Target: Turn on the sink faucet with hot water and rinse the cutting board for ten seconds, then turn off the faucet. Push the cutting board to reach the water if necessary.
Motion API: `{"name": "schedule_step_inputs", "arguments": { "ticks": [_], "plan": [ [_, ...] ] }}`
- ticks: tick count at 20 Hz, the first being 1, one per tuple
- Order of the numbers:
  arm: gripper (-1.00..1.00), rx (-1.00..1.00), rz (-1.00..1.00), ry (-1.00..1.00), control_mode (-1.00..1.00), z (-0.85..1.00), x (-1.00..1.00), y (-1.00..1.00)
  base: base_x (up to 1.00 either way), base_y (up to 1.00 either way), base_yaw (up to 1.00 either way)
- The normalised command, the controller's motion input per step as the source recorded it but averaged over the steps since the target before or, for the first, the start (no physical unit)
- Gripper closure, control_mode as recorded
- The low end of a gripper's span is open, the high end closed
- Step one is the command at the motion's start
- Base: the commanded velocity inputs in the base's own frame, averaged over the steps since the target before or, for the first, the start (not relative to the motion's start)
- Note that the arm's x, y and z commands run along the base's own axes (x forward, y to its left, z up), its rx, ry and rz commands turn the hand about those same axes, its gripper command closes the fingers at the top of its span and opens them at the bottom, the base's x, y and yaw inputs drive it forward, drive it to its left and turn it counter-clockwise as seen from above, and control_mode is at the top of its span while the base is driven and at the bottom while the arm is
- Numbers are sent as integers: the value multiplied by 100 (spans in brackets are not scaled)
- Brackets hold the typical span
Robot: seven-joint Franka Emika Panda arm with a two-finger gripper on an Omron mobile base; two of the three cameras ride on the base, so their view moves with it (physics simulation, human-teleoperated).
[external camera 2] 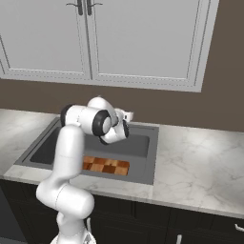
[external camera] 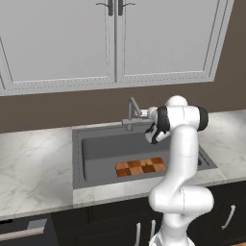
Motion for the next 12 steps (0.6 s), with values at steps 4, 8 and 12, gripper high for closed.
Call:
{"name": "schedule_step_inputs", "arguments": {
  "ticks": [4, 8, 12],
  "plan": [
    [-100, 0, 0, 0, -100, -21, -20, 0, 0, 0, 0],
    [-100, 0, 0, 0, -100, -19, -19, 0, 0, 0, 0],
    [-100, 0, 0, 0, -100, -17, -20, 0, 0, 0, 0]
  ]
}}
